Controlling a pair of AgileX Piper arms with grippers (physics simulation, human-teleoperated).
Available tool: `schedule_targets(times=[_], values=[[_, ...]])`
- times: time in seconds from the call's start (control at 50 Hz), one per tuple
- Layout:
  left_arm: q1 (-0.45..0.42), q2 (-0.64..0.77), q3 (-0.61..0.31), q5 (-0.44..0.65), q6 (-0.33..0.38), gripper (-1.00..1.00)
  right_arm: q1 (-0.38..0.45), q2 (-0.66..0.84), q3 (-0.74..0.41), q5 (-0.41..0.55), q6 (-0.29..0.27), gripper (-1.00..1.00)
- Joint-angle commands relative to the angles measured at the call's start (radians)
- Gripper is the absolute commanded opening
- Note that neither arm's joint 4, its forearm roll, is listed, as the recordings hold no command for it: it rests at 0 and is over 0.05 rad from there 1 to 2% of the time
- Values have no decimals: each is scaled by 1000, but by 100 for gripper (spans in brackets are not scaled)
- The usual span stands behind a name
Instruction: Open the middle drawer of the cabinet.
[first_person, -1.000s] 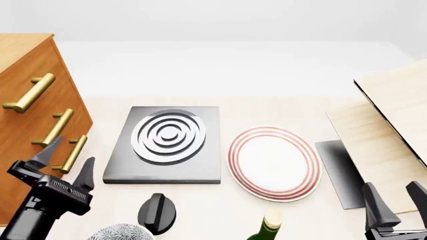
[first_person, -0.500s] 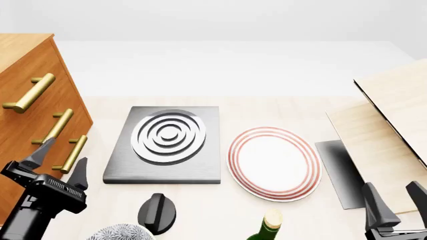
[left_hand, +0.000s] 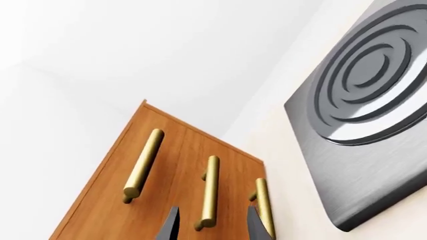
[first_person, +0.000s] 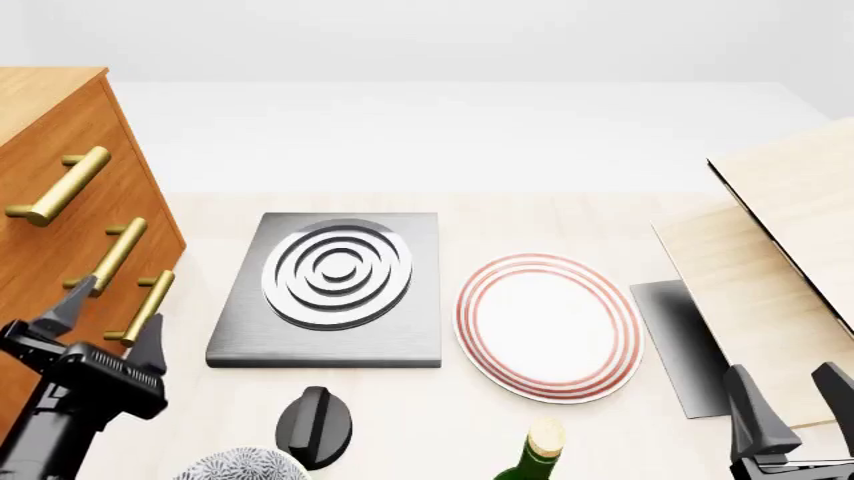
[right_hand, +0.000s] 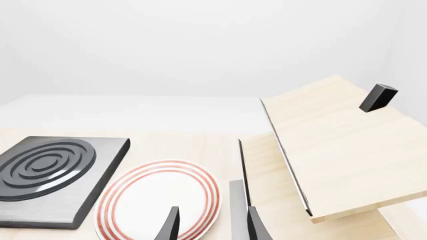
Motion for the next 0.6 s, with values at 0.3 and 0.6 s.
schedule_targets(times=[0.3, 0.6], values=[[10, 153, -138, -5, -5, 100, -6, -6, -1, -2, 4, 100], [30, 215, -170, -5, -2, 100, -6, -6, -1, -2, 1, 100]])
